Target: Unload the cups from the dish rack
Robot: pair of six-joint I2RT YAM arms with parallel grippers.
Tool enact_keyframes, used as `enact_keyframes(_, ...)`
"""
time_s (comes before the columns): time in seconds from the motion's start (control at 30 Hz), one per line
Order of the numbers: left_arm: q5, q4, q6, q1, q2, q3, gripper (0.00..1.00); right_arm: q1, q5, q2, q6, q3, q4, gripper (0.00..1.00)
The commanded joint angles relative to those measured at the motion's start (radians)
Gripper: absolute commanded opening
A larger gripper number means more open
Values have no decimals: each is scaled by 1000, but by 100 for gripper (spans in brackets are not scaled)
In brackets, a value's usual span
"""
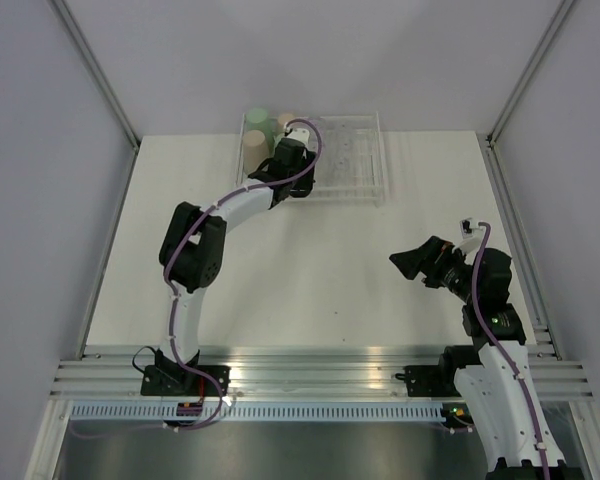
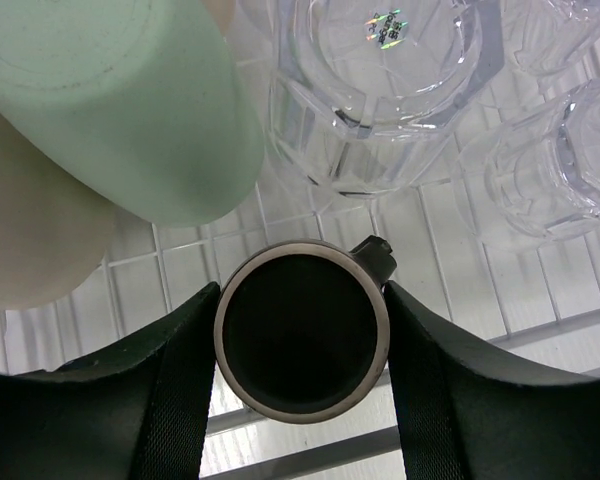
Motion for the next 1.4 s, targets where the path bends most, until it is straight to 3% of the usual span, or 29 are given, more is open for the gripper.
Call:
enact_keyframes(0.0,-13,1,-24,-5,-70,-53,27,0,10,-4,-8,-5,0,98)
enact_keyframes(0.07,-45,28,-23,-11,-116,-107,9,0,10,-2,-5,-10,8,98)
enact_keyframes(0.1,-53,38,-21,-13,-129,-118,9,-2,10,-2,-5,-11,8,98)
enact_keyframes(0.13,-62,48,-18,-14,-141,-125,2,-2,10,-2,-5,-11,8,98)
enact_keyframes(0.4,-132,96,3,-31,-244,-198,2,0,10,8,-5,-22,20,98)
enact_keyframes(0.7,-162,318,25,-37,-342,-326,2,0,7,19,-11,-28,26,98)
enact_keyframes(1.0,-137,357,16,-47,-420,-351,2,0,9,33,-17,-43,40,98)
enact_keyframes(1.23,-82,369,-107,-50,-558,-417,2,0,7,51,-16,-57,69,98)
enact_keyframes(1.37,-27,280,-265,-50,-678,-445,2,0,-40,39,-4,-71,118,98)
